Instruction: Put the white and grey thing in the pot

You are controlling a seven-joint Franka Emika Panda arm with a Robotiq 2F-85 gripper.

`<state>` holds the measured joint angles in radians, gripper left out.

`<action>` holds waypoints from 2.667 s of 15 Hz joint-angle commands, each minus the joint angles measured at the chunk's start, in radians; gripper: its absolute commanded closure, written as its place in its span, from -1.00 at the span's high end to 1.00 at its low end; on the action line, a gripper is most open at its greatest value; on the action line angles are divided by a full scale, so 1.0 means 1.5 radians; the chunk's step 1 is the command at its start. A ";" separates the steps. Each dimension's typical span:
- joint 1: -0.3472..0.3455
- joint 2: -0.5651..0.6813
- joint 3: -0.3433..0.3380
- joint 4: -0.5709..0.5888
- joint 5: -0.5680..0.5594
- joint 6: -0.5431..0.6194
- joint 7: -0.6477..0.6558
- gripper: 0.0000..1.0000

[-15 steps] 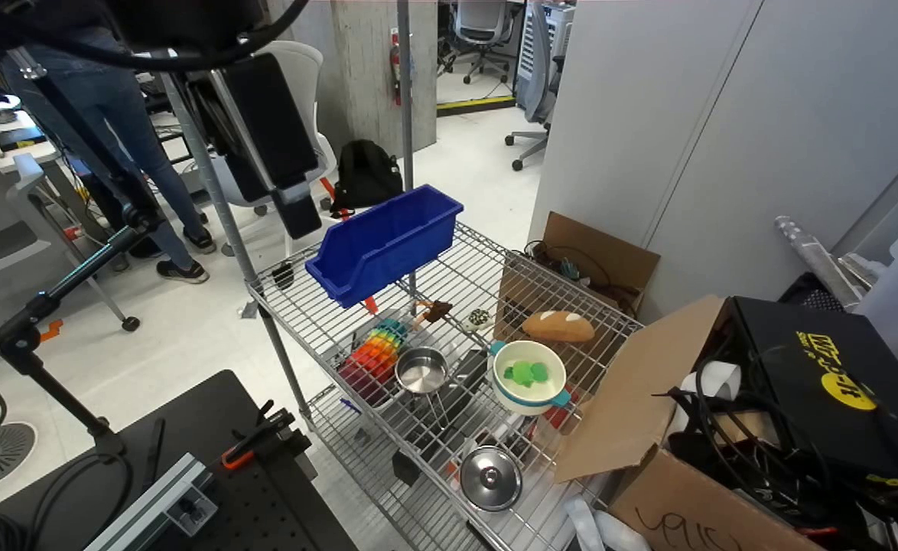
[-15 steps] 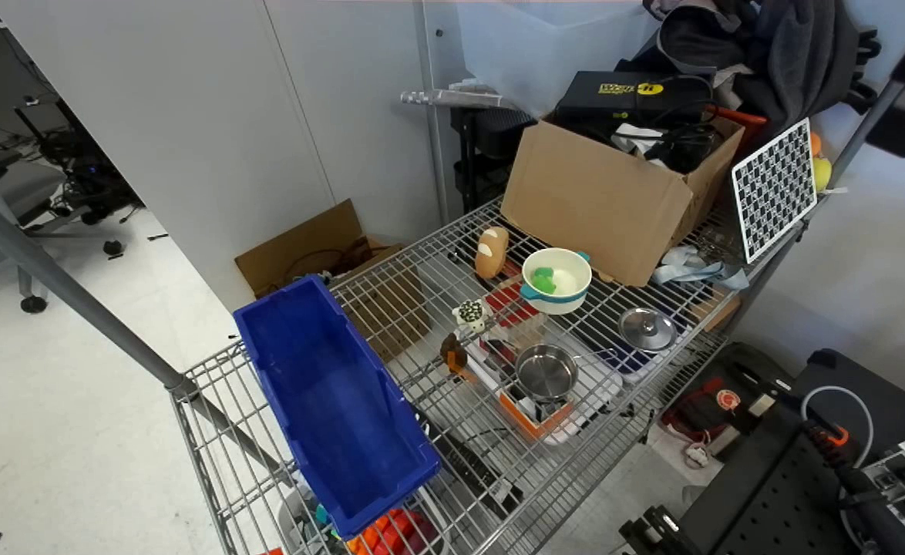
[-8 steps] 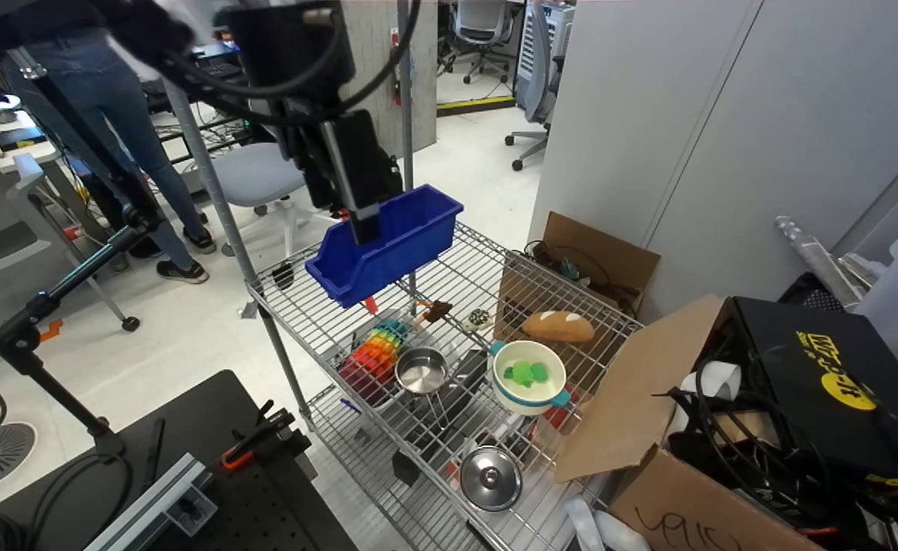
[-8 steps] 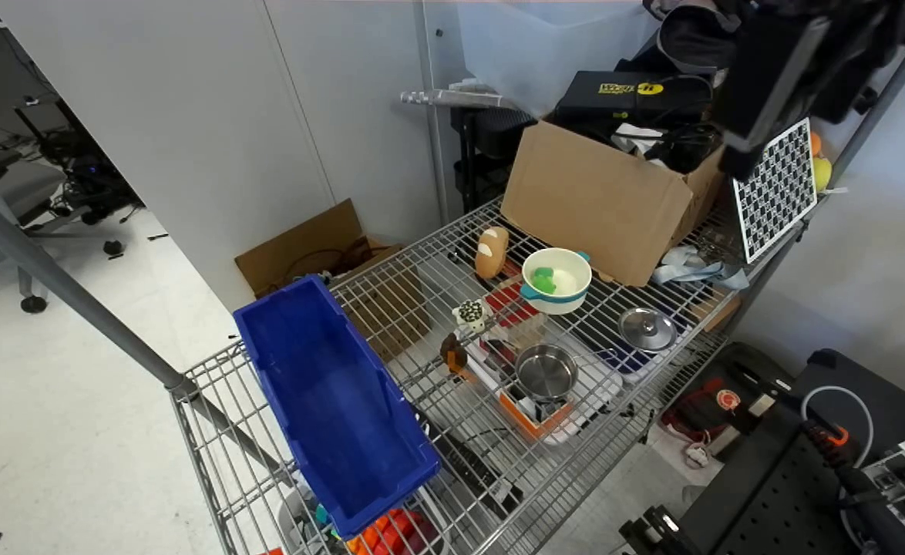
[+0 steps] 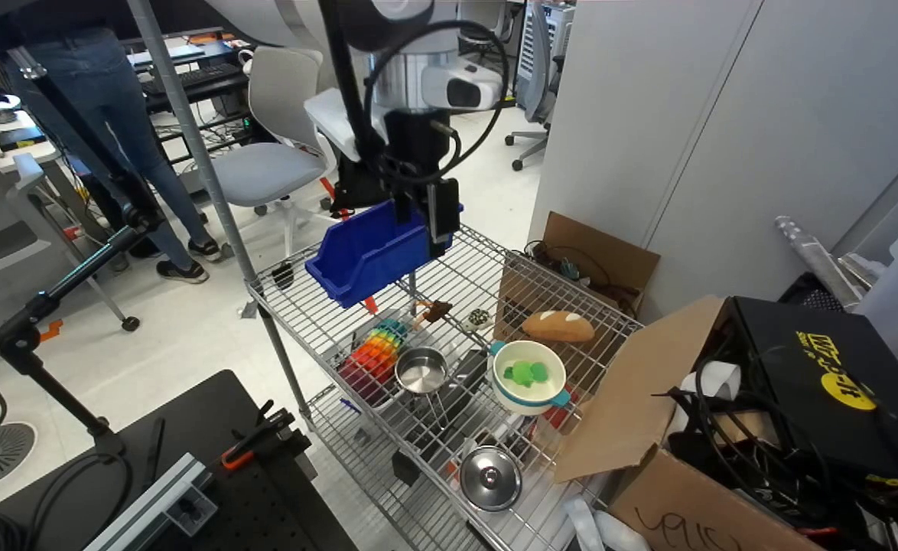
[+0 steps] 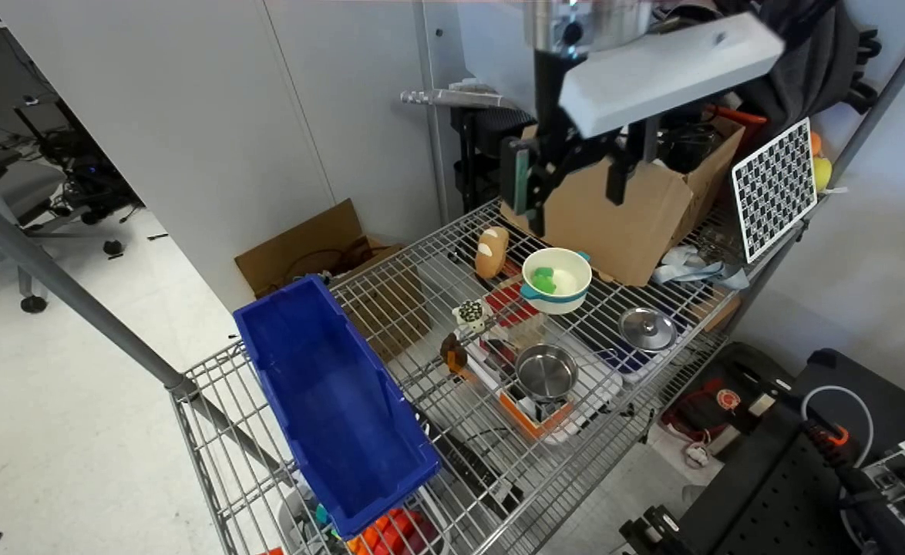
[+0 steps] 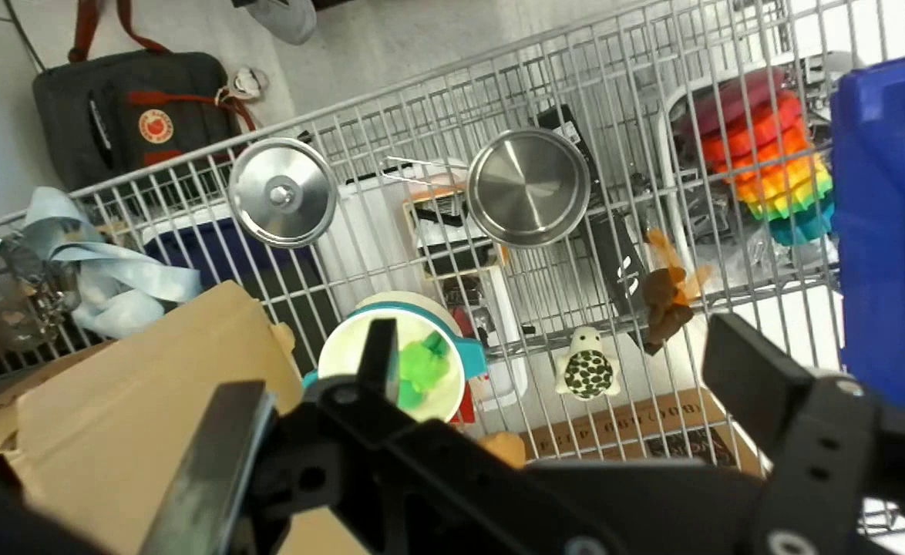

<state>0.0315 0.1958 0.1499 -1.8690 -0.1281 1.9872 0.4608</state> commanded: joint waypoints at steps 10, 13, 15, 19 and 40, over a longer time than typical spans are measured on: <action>0.119 0.412 -0.097 0.322 0.018 0.103 0.064 1.00; 0.126 0.462 -0.100 0.366 0.027 0.105 0.060 1.00; 0.125 0.491 -0.097 0.399 0.038 0.100 0.053 1.00; 0.121 0.547 -0.103 0.470 0.063 0.082 0.060 1.00; 0.116 0.718 -0.151 0.760 0.057 -0.050 0.130 -1.00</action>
<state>0.2026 1.2907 -0.0732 -0.7683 -0.0413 1.9382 0.6531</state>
